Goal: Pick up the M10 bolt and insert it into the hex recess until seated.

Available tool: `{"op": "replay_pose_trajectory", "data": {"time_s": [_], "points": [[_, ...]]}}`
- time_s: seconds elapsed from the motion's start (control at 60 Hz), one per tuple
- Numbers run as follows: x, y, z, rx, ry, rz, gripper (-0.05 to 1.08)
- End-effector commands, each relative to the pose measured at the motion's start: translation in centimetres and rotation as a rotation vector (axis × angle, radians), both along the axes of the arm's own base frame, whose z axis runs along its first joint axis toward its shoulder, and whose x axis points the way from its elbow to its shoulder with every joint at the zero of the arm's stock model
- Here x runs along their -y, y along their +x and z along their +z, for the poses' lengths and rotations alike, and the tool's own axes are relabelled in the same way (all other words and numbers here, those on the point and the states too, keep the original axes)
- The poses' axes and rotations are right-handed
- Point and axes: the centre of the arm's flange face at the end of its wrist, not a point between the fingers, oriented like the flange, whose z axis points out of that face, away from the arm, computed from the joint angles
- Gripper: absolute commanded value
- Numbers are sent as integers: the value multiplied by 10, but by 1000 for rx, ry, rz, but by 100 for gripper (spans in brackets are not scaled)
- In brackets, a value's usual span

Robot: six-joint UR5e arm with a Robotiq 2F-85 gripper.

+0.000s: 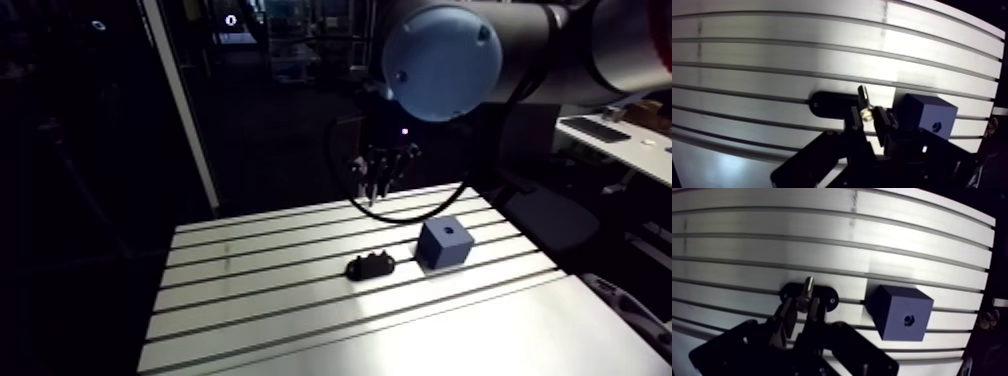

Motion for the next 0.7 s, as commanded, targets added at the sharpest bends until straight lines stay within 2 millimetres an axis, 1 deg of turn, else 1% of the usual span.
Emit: {"op": "replay_pose_trajectory", "data": {"time_s": [0.017, 0.033, 0.083, 0.117, 0.133, 0.15, 0.167, 0.183, 0.2, 0.217, 0.233, 0.25, 0.267, 0.283, 0.3, 0.317, 0.333, 0.35, 0.367, 0.4, 0.55, 0.7], "points": [[-22, -13, 40, 23, 15, 160, 99], [-29, -14, 45, 30, 17, 189, 99], [-34, -14, 50, 38, 19, 223, 99], [-47, -14, 57, 61, 19, 292, 100], [-47, -14, 57, 61, 19, 292, 100], [-55, -13, 58, 83, 13, 323, 100], [-55, -13, 58, 83, 13, 323, 100], [-62, -10, 58, 110, 5, 351, 100], [-62, -10, 58, 110, 5, 351, 100], [-69, -7, 60, 131, -5, 380, 100], [-69, -7, 60, 131, -5, 380, 100], [-76, -6, 62, 145, -9, 409, 100], [-76, -6, 62, 145, -9, 409, 100], [-84, -5, 65, 151, -12, 434, 101], [-84, -5, 65, 151, -12, 434, 101], [-92, -3, 68, 157, -13, 455, 101], [-92, -3, 68, 157, -13, 455, 101], [-100, -1, 70, 160, -12, 471, 101], [-100, -1, 70, 160, -12, 471, 101], [-111, -1, 74, 170, 10, 496, 102], [-120, -2, 77, 222, 71, 514, 102], [-125, -1, 70, 282, 100, 568, 102]]}}
